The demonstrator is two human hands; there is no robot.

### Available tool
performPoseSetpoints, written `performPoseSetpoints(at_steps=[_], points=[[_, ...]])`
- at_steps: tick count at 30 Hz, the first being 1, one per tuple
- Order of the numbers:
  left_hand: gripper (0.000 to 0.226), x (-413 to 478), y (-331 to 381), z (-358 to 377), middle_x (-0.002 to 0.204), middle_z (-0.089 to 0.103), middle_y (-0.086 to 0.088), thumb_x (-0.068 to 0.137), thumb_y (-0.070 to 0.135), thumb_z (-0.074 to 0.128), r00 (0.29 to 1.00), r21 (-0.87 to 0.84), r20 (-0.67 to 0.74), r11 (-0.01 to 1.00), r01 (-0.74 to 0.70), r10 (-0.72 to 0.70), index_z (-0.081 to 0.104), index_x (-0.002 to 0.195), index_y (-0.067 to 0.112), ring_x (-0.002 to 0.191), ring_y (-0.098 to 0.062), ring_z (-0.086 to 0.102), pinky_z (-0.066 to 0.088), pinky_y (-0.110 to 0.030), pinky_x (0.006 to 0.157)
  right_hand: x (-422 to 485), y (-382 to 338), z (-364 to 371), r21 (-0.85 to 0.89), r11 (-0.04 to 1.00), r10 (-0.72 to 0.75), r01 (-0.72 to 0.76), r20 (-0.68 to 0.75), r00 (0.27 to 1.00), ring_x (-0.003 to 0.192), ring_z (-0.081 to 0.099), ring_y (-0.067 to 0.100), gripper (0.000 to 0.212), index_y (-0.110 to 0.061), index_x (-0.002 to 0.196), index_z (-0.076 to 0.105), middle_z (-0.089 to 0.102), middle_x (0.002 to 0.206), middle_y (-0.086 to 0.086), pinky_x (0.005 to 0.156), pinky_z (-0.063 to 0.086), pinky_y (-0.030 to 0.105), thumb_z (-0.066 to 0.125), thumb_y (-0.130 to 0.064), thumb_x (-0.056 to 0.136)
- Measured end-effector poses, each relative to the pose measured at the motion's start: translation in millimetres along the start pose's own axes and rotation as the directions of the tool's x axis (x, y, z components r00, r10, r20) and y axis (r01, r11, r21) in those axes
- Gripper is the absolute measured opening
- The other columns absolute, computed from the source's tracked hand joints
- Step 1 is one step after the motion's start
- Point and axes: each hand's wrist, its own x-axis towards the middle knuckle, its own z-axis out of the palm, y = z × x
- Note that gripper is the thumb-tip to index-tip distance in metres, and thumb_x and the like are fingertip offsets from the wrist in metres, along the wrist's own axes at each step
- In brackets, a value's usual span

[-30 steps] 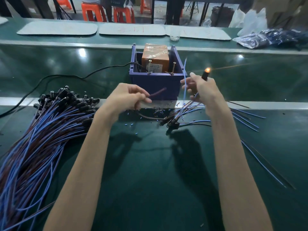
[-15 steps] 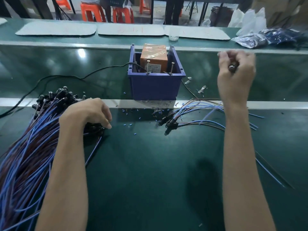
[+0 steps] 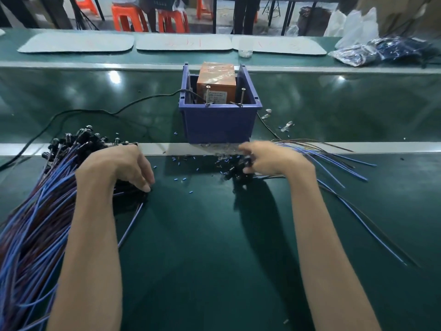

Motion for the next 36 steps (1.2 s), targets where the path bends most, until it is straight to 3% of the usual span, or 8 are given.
performPoseSetpoints(at_steps=[12,17,20,24,28,31,34,36], points=[[0.030,2.4,13.7,7.0,0.086,0.075,-0.001,0.053,0.017,0.093,0.996,0.092,0.029,0.993,0.076,-0.079,0.070,0.073,0.021,0.091,-0.020,0.067,0.051,-0.036,0.092,2.9,7.5,-0.1,0.177,0.982,-0.049,0.061,-0.073,0.996,0.100,0.056,0.016,0.042,-0.023,0.133,0.051,0.062,0.117,-0.003,0.082,0.038,0.024,0.061,-0.027,0.092],[0.024,-12.5,29.0,-1.3,0.067,0.072,0.010,0.063,0.016,0.089,0.953,-0.073,-0.095,0.952,-0.296,0.289,0.068,0.074,0.019,0.058,0.000,0.061,0.045,-0.024,0.065,-8.1,-5.5,-10.8,0.360,0.909,-0.138,0.211,-0.219,0.966,0.081,0.063,0.004,0.033,-0.021,0.123,0.060,0.069,0.099,-0.008,0.074,0.044,0.017,0.064,-0.027,0.090],[0.022,-26.6,55.5,-2.0,0.073,0.073,0.001,0.066,0.012,0.086,0.804,-0.287,-0.369,0.766,-0.575,0.465,0.068,0.076,0.018,0.062,-0.006,0.064,0.052,-0.026,0.063,-19.8,-21.4,-15.5,0.594,0.749,-0.246,0.292,-0.160,0.956,0.074,0.066,0.003,0.036,-0.020,0.121,0.060,0.072,0.096,-0.006,0.073,0.049,0.016,0.069,-0.026,0.087],[0.020,-36.9,94.6,8.3,0.080,0.074,-0.001,0.074,0.004,0.080,0.665,-0.437,-0.610,0.518,-0.736,0.431,0.067,0.086,0.012,0.068,-0.013,0.070,0.058,-0.024,0.067,-22.9,-34.6,-12.8,0.676,0.636,-0.374,0.372,-0.151,0.915,0.073,0.067,0.009,0.020,-0.007,0.106,0.063,0.072,0.089,0.004,0.071,0.052,0.021,0.068,-0.011,0.087],[0.014,-36.6,119.6,20.7,0.076,0.072,0.006,0.082,0.005,0.074,0.714,-0.601,-0.649,0.399,-0.693,0.261,0.066,0.083,0.017,0.068,-0.011,0.069,0.058,-0.026,0.066,-17.9,-33.3,-13.4,0.676,0.630,-0.215,0.381,-0.320,0.923,0.085,0.069,0.028,0.015,0.007,0.100,0.063,0.070,0.094,0.023,0.086,0.054,0.051,0.064,-0.002,0.089],[0.017,-38.8,133.4,23.3,0.062,0.069,0.005,0.088,0.021,0.068,0.814,-0.779,-0.566,0.238,-0.580,0.128,0.065,0.072,0.017,0.054,-0.009,0.065,0.051,-0.016,0.053,-13.4,-30.2,-16.2,0.616,0.699,0.001,0.363,-0.508,0.861,0.085,0.070,0.024,0.008,-0.005,0.090,0.066,0.073,0.086,0.012,0.083,0.055,0.048,0.066,-0.013,0.088],[0.046,-41.7,148.0,31.0,0.057,0.068,-0.001,0.094,0.044,0.052,0.952,-0.937,-0.303,0.168,-0.307,0.054,0.064,0.062,0.013,0.045,-0.013,0.062,0.041,-0.014,0.042,-13.9,-32.4,-22.5,0.750,0.482,0.204,0.453,-0.599,0.775,0.083,0.071,0.019,0.004,-0.012,0.092,0.058,0.074,0.086,0.007,0.077,0.058,0.033,0.059,-0.016,0.093],[0.065,-42.3,156.2,39.8,0.075,0.075,-0.007,0.094,0.058,0.034,0.985,-0.970,-0.119,0.198,-0.142,0.122,0.070,0.081,0.006,0.060,-0.018,0.070,0.046,-0.017,0.049,-15.9,-34.0,-25.1,0.803,0.292,0.262,0.520,-0.590,0.763,0.081,0.072,0.019,0.007,-0.012,0.095,0.052,0.074,0.082,0.007,0.078,0.058,0.032,0.053,-0.018,0.098]])
